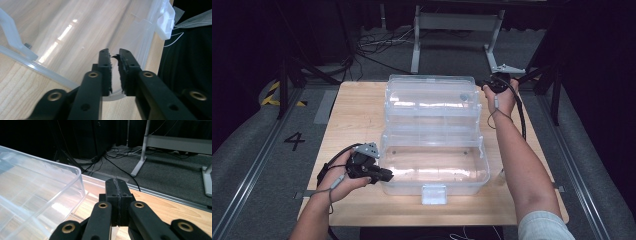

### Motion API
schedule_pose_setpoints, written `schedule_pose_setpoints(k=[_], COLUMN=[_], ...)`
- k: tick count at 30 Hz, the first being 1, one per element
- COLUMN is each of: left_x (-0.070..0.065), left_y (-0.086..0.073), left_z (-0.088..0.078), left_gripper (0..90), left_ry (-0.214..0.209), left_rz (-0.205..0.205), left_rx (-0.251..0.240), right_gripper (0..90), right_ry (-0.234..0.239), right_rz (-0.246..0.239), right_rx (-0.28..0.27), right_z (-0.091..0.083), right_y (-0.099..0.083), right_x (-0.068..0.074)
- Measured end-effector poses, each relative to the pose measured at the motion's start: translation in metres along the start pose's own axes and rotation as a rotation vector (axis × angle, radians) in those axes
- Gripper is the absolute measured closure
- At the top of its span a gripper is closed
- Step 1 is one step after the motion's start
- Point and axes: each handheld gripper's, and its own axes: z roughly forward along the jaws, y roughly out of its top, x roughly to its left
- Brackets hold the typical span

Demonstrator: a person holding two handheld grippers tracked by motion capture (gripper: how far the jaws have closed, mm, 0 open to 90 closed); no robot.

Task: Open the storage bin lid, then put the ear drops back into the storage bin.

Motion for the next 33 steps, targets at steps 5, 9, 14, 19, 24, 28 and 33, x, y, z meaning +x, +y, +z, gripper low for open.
schedule_pose_setpoints(k=[5,9,14,19,24,28,33], left_x=[0.001,0.006,0.011,0.015,0.019,0.022,0.027], left_y=[0.004,0.007,0.01,0.012,0.016,0.018,0.016], left_z=[-0.012,-0.02,-0.029,-0.039,-0.047,-0.051,-0.055], left_gripper=[72.0,65.2,57.4,48.9,43.2,41.7,39.9], left_ry=[0.04,0.068,0.102,0.134,0.185,0.2,0.233], left_rz=[-0.01,-0.027,-0.041,-0.054,-0.071,-0.08,-0.11], left_rx=[-0.07,-0.126,-0.173,-0.213,-0.251,-0.259,-0.253], right_gripper=[80.4,69.6,63.1,56.5,52.4,50.7,49.0], right_ry=[0.0,-0.016,-0.018,0.018,0.051,0.083,0.118], right_rz=[0.031,0.027,0.016,0.004,-0.052,-0.081,-0.111], right_rx=[-0.027,-0.037,-0.067,-0.089,-0.082,-0.082,-0.064], right_z=[-0.014,-0.031,-0.054,-0.077,-0.111,-0.138,-0.169], right_y=[0.003,0.006,0.01,0.012,0.011,0.007,-0.001], right_x=[-0.005,-0.009,-0.012,-0.011,-0.006,0.0,0.008])
